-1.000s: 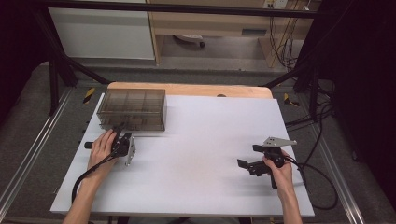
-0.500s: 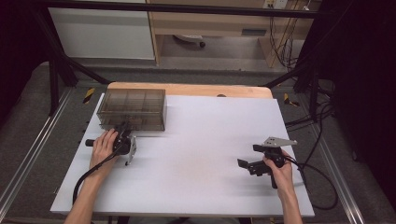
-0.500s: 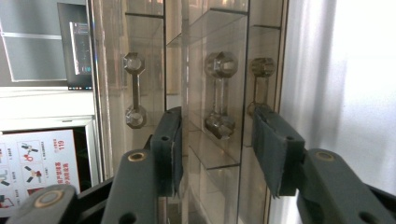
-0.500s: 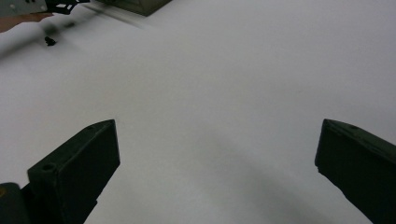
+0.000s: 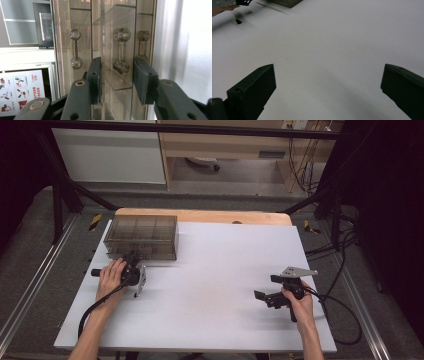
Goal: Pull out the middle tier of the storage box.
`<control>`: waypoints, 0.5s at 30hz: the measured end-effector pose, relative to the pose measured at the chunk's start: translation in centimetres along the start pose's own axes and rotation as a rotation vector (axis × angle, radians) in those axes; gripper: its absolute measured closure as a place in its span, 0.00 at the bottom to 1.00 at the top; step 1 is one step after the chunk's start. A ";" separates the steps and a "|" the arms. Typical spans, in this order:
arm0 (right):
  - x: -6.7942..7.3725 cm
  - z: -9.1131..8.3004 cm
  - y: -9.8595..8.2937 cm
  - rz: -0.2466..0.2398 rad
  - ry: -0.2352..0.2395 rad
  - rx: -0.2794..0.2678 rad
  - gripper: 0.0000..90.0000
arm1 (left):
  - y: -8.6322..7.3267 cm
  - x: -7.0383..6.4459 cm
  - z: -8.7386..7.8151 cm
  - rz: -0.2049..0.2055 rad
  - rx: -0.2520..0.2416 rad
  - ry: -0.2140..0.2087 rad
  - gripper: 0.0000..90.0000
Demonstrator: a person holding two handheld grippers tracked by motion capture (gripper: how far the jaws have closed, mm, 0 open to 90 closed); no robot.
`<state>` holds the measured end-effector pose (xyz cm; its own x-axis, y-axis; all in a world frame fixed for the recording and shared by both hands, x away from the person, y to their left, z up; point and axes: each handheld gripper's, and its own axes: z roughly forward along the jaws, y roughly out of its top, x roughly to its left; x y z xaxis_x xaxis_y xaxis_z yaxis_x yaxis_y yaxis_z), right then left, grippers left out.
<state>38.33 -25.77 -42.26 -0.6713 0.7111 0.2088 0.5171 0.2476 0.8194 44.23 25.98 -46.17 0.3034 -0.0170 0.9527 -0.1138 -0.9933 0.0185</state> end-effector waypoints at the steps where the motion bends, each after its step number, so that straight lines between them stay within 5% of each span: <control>1: 0.0 0.0 0.0 0.000 0.000 0.000 0.01 | 0.0 0.0 0.0 0.000 0.000 -0.001 0.67; 15: 0.0 0.0 0.0 0.000 0.002 -0.004 0.01 | 0.2 0.1 -0.6 0.008 0.000 -0.010 0.68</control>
<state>38.31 -25.79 -42.23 -0.6725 0.7096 0.2100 0.5148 0.2448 0.8216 43.66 25.89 -45.94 0.3120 -0.0263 0.9497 -0.1160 -0.9932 0.0106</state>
